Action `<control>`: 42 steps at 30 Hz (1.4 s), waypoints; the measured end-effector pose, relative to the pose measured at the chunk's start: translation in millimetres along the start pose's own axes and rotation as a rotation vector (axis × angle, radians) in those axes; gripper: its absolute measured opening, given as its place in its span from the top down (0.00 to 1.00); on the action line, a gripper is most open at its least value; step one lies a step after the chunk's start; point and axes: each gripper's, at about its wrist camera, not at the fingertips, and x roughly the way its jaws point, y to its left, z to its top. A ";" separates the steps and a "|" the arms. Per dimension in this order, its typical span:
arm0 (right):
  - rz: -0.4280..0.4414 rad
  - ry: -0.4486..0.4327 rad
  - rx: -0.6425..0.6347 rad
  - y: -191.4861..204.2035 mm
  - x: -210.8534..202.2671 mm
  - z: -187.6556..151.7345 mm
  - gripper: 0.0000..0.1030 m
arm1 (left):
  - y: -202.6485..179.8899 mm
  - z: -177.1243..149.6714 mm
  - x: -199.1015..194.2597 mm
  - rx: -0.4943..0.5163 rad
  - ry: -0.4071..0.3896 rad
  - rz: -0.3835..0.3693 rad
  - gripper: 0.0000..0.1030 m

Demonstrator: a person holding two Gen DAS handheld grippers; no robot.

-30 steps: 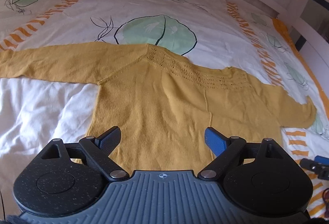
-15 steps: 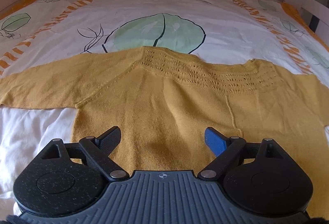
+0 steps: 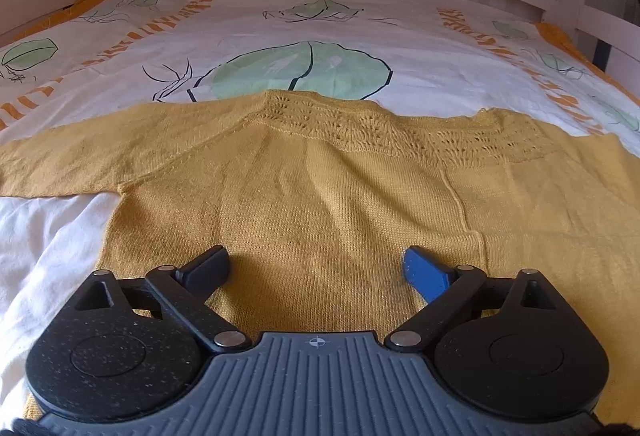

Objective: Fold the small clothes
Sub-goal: 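Lower the right gripper onto a sleeve cuff and close it, then lift the held sleeve, lay it across the sweater body, open right gripper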

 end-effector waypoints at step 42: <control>0.639 -0.147 -0.043 105.8 -220.3 8.6 0.91 | -2.3 3.0 8.2 0.000 0.026 0.001 0.00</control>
